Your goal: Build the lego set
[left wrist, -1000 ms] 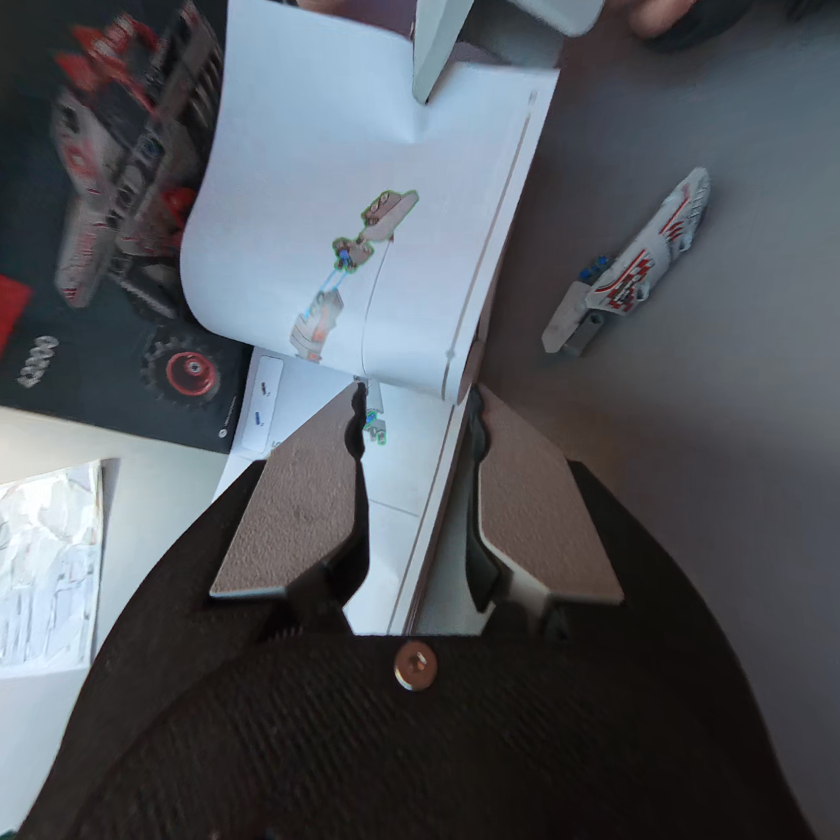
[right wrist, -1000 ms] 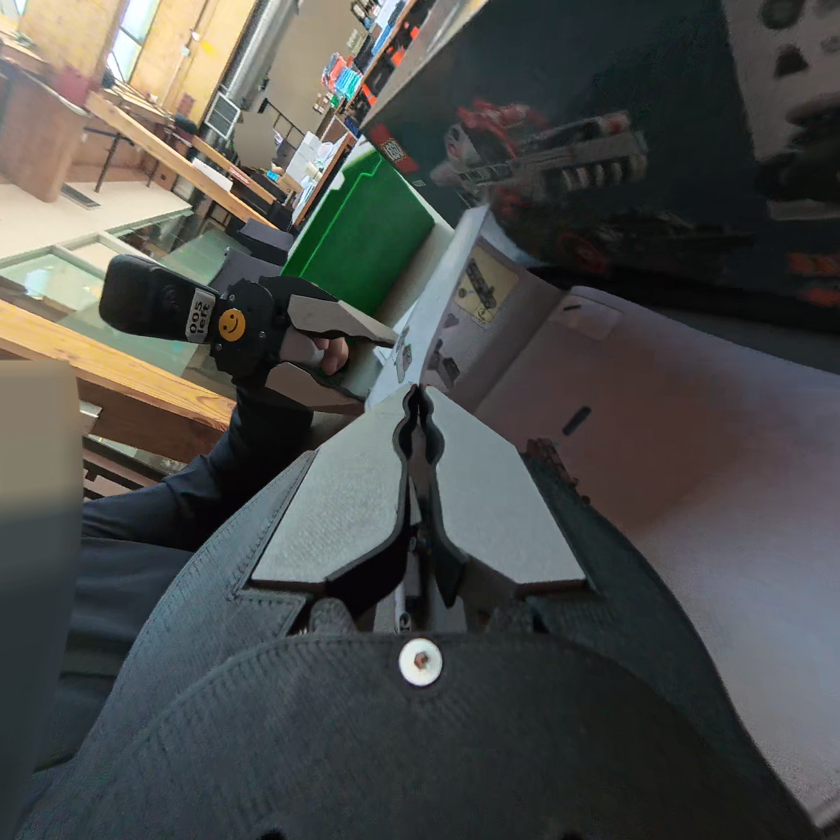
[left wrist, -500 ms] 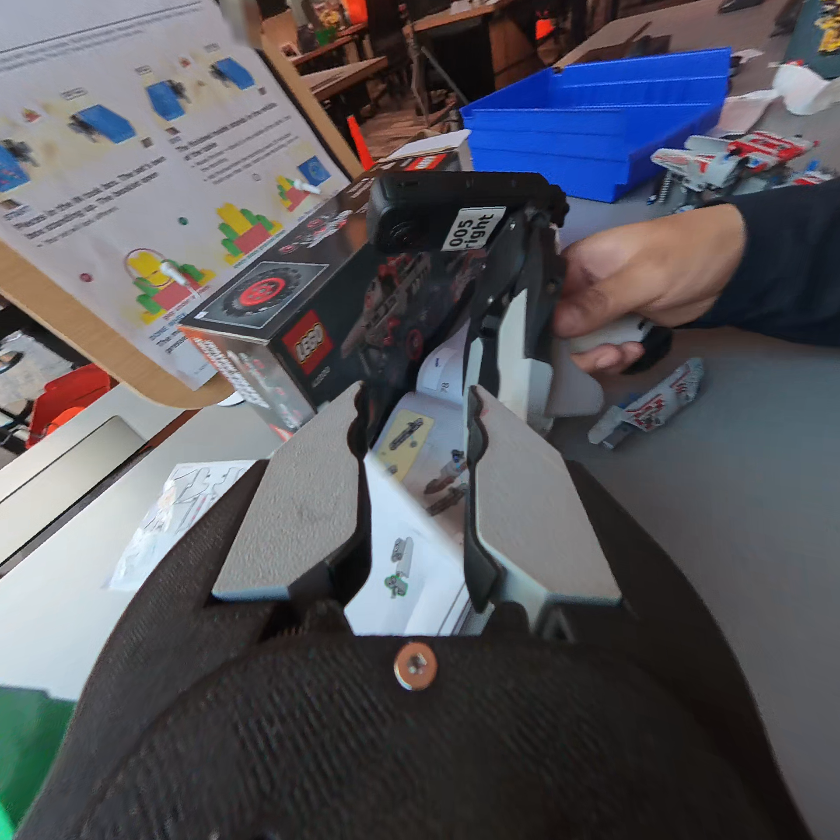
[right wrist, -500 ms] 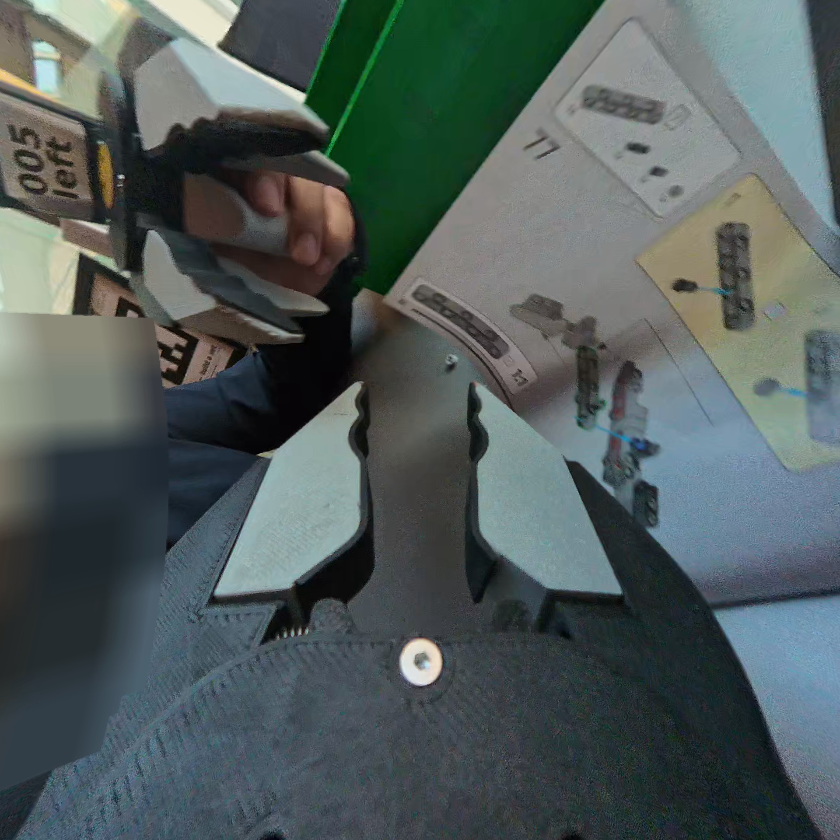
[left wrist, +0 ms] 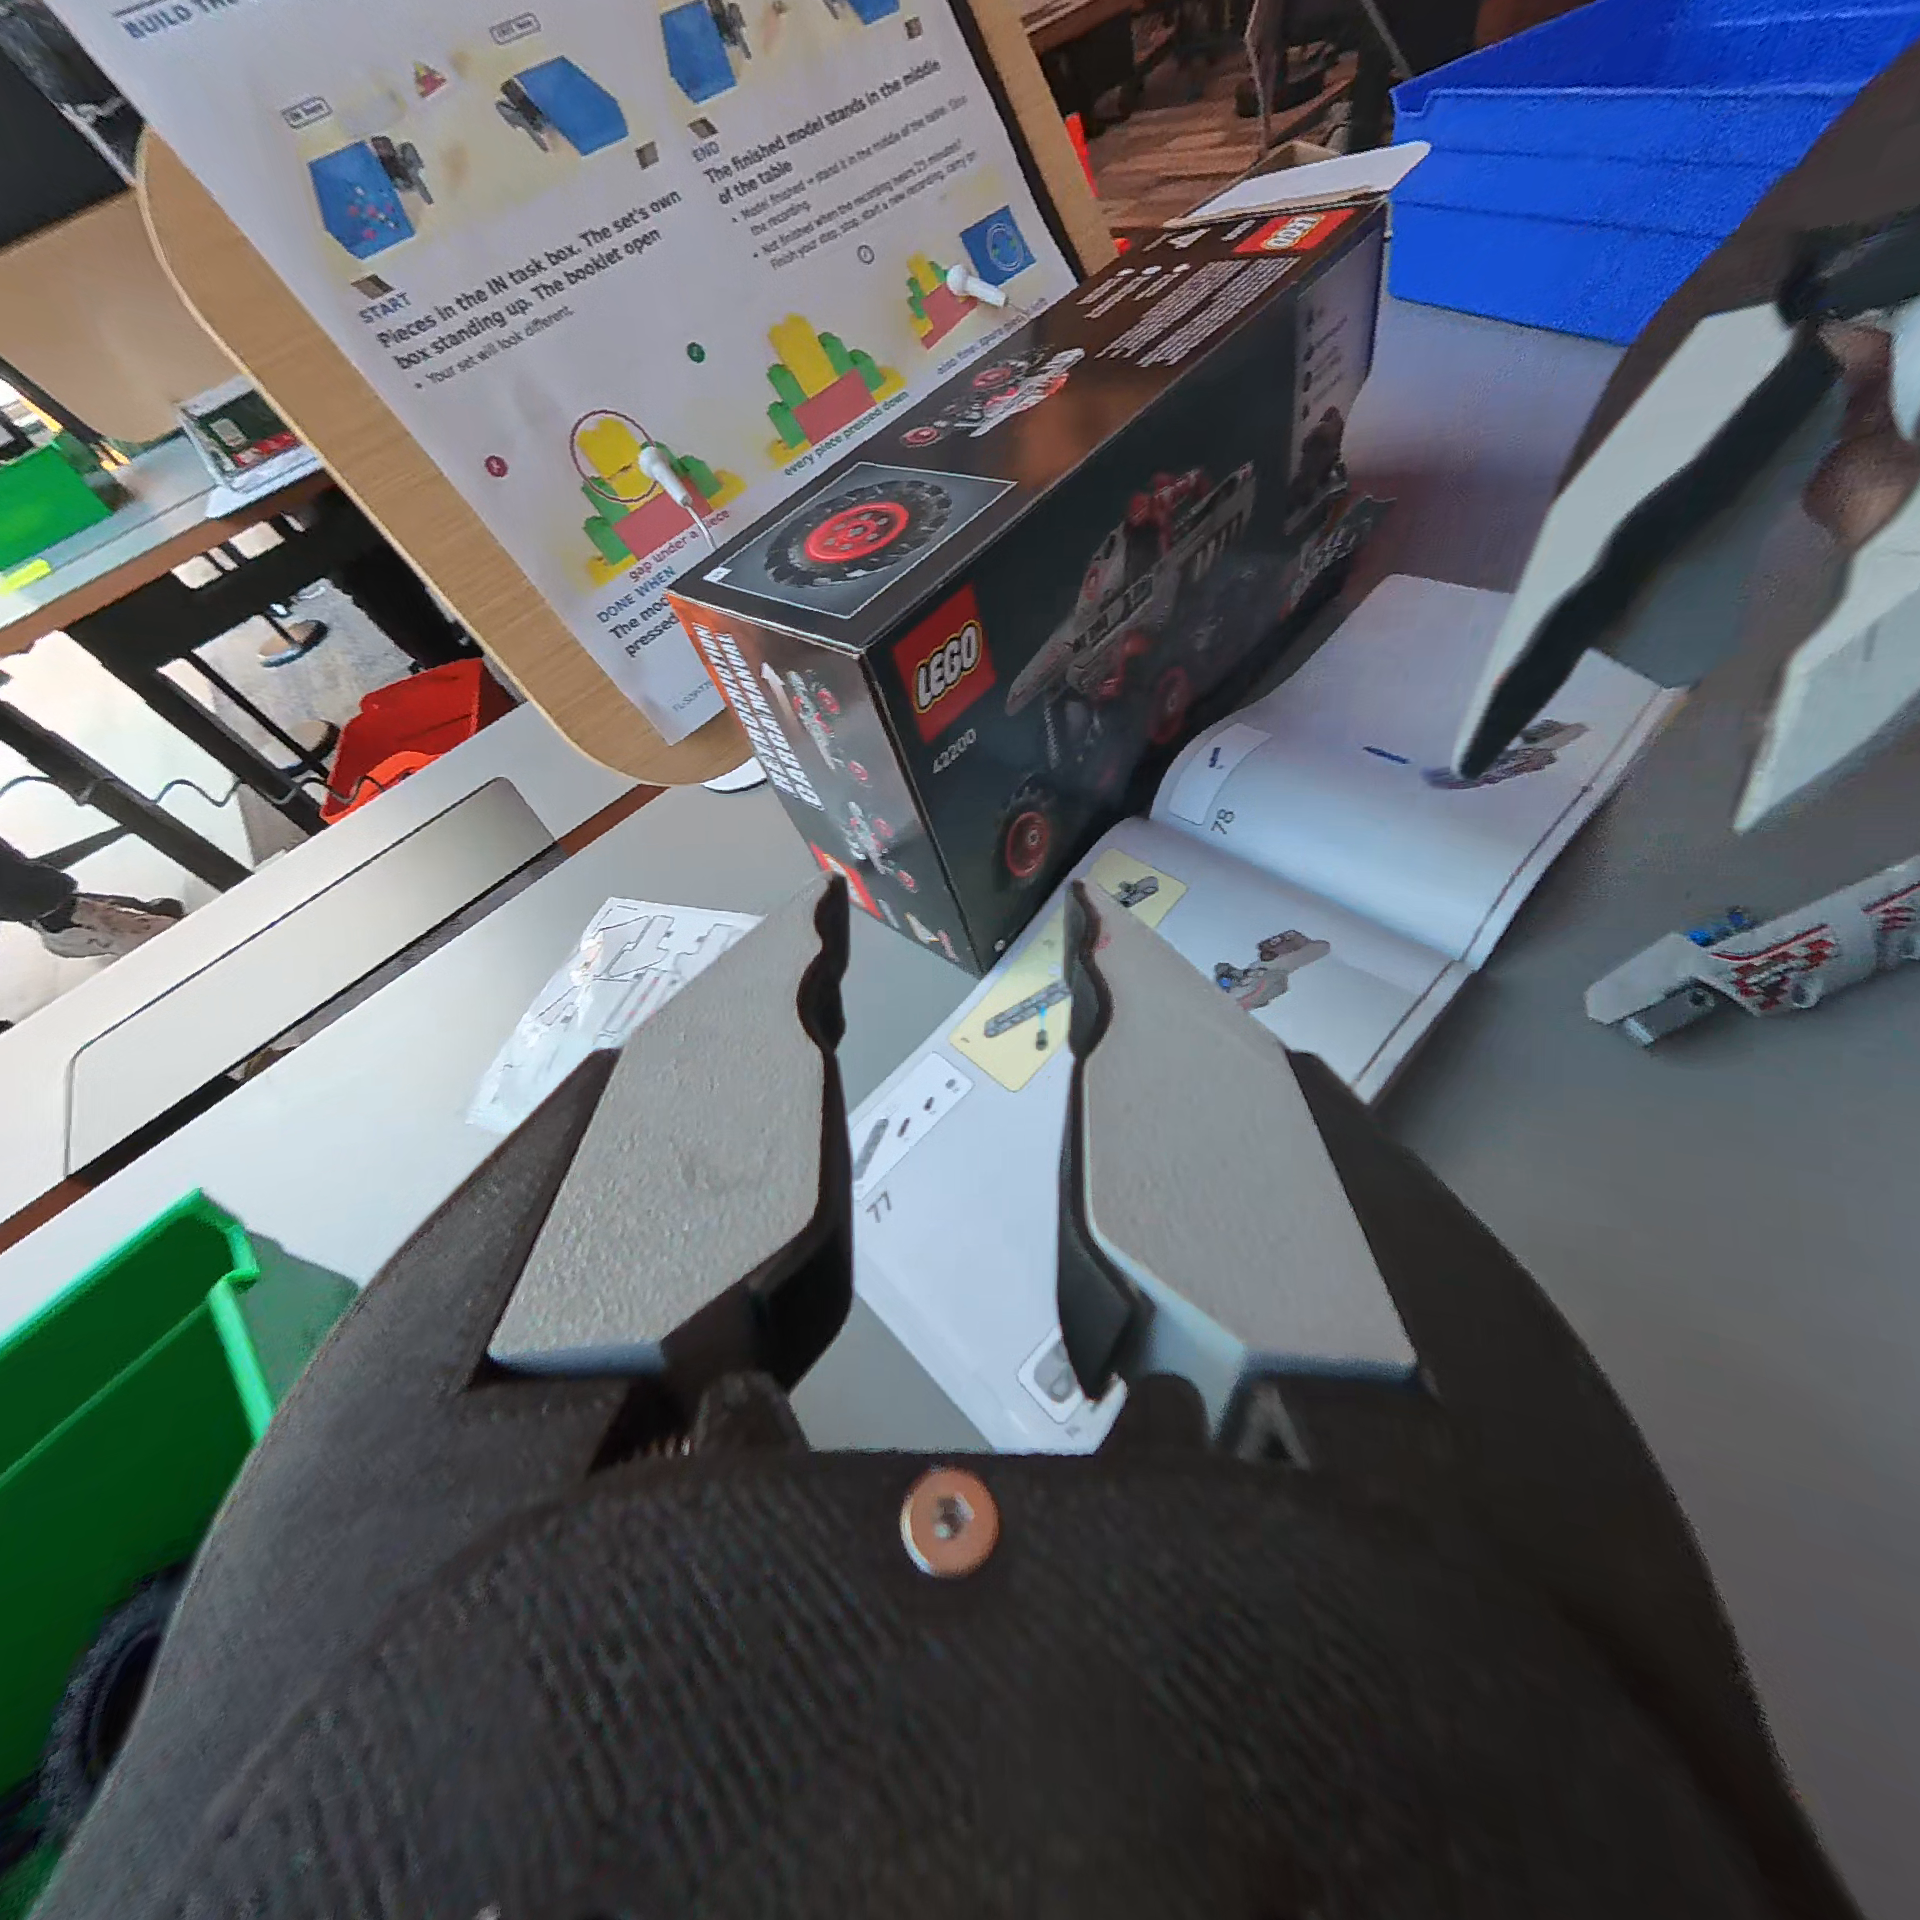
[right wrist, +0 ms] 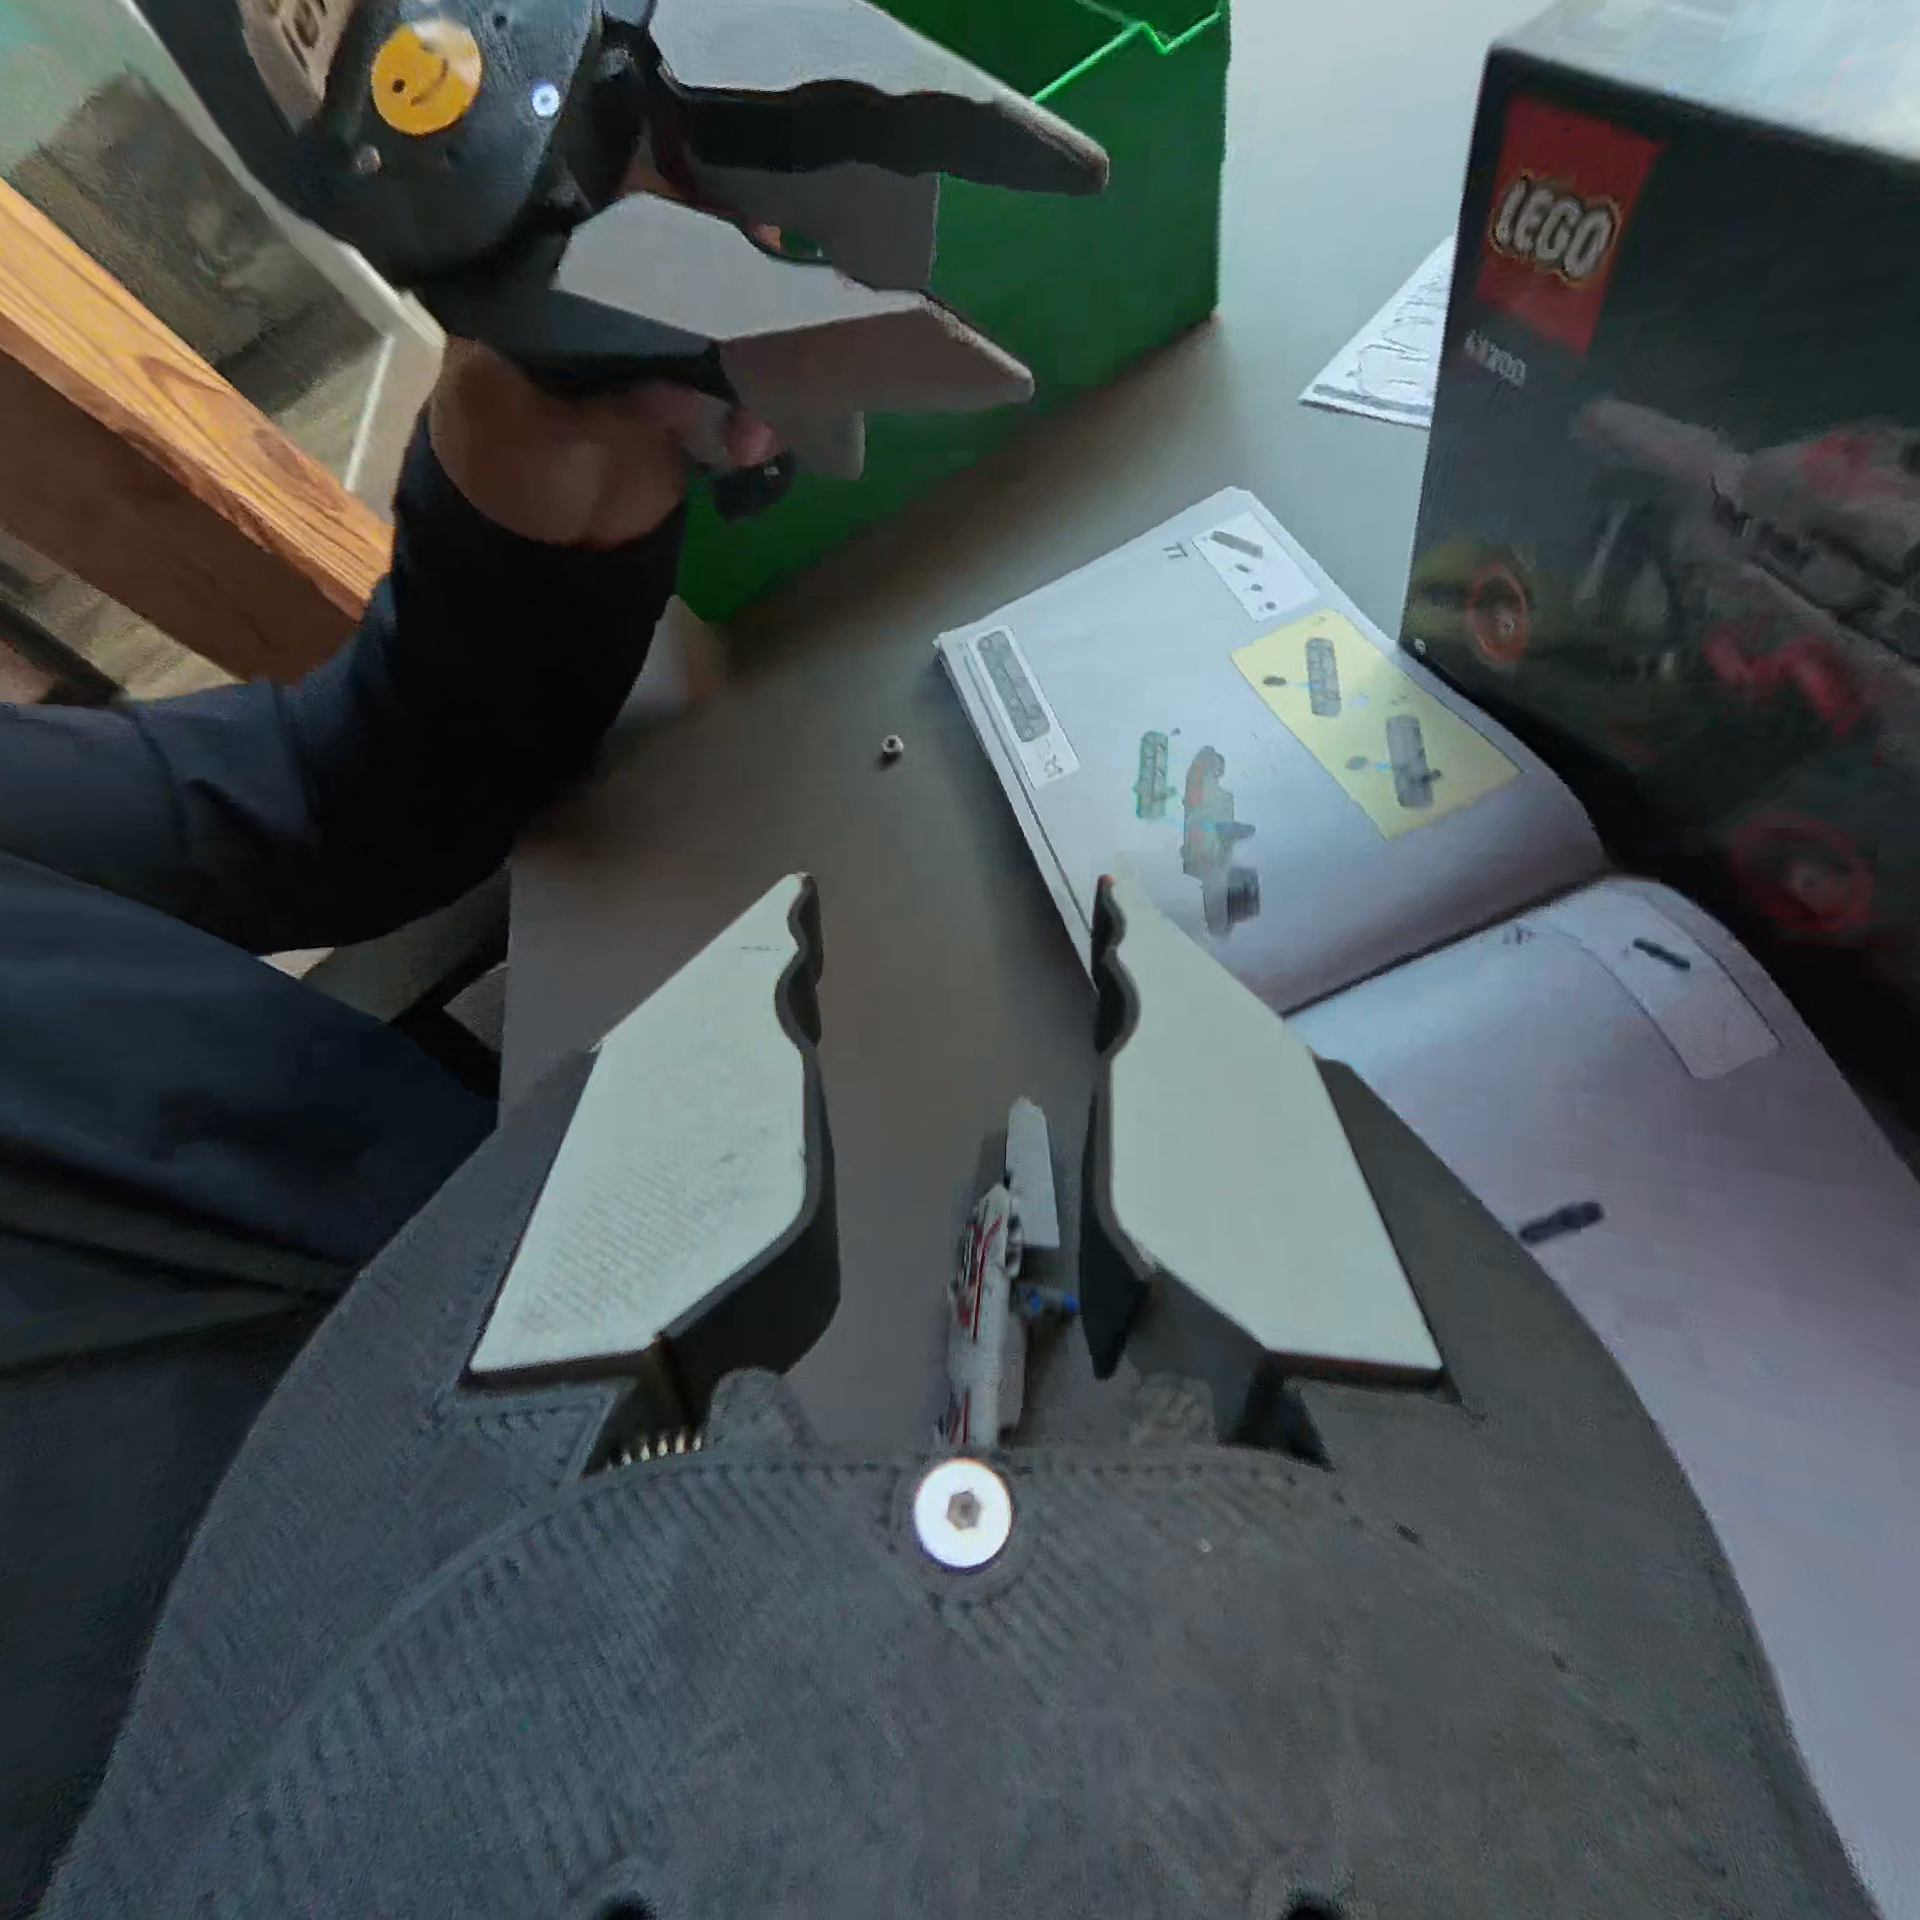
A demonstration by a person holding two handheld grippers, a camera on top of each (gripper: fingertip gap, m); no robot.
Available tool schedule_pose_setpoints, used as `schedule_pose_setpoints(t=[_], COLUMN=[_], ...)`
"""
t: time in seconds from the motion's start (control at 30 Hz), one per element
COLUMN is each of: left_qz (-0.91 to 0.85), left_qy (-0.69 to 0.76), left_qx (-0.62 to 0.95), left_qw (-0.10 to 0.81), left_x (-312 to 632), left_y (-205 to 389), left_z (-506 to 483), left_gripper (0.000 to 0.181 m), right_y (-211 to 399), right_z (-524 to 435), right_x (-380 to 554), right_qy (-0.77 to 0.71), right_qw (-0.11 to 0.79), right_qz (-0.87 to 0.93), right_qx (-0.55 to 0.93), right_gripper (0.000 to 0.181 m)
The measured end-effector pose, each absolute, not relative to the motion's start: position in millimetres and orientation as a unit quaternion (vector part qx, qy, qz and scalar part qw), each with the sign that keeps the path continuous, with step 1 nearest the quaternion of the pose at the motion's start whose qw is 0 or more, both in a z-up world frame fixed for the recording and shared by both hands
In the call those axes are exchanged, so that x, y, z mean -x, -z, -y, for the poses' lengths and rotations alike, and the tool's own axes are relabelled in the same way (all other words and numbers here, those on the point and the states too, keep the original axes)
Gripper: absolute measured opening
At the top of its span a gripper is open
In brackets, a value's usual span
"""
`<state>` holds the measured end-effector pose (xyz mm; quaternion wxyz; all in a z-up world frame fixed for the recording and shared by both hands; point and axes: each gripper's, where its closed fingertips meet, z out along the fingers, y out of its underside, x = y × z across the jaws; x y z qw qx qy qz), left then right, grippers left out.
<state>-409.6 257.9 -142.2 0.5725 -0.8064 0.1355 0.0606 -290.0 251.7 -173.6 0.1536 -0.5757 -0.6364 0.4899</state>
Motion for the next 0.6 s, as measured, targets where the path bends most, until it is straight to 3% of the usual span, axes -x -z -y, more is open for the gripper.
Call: schedule_pose_setpoints(t=[0.03,0.37,0.6], left_qz=[-0.138,-0.186,-0.244], left_qy=[-0.048,0.026,0.032], left_qx=[0.807,0.818,0.835], left_qw=[0.572,0.544,0.492], left_x=[405.1,366.6,346.6], left_y=[143.2,170.7,211.0], left_z=[-258.0,-245.5,-228.3], left_gripper=[0.039,0.044,0.045], right_y=[179.3,248.6,261.7], right_z=[-252.6,-252.9,-244.8], right_x=[279.2,216.8,210.9], right_qy=[-0.481,-0.328,-0.332], right_qw=[0.162,0.220,0.197], right_qz=[0.638,0.710,0.724], right_qx=[0.579,0.583,0.571], right_gripper=[0.050,0.050,0.042])
